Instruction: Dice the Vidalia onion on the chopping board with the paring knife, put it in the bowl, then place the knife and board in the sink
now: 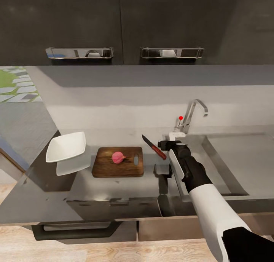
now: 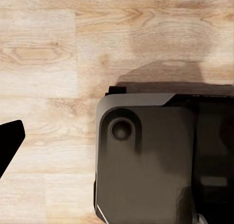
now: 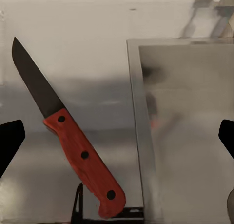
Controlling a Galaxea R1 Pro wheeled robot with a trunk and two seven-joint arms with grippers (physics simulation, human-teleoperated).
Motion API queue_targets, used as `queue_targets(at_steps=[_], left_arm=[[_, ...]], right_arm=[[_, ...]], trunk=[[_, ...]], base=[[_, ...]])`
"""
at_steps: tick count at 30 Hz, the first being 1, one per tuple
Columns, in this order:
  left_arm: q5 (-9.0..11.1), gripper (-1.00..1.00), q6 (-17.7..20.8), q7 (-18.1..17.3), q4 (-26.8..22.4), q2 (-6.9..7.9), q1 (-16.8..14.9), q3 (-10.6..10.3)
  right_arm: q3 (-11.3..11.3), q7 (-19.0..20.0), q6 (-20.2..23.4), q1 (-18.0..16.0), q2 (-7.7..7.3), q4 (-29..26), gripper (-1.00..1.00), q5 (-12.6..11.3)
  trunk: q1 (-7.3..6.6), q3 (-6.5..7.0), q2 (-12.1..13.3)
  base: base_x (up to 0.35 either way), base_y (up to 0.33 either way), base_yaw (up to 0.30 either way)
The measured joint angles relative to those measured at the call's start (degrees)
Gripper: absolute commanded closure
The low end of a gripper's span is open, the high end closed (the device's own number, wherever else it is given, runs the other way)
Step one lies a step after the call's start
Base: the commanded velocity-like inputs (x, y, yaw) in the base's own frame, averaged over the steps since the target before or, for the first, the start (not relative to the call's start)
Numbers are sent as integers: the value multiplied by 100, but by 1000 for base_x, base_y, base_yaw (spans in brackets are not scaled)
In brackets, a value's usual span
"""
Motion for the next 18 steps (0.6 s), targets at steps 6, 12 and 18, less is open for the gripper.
queue_targets(at_steps=[6,12,18], left_arm=[[1,-100,0,0,0,0,0,0],[0,-100,0,0,-5,0,-2,0],[0,-100,0,0,-21,0,-3,0]], right_arm=[[237,3,-7,0,1,62,-100,3],[291,4,-3,0,8,65,-100,2],[317,4,-52,0,7,65,-100,-4]], trunk=[[0,0,0],[0,0,0],[0,0,0]], base=[[0,0,0],[0,0,0],[0,0,0]])
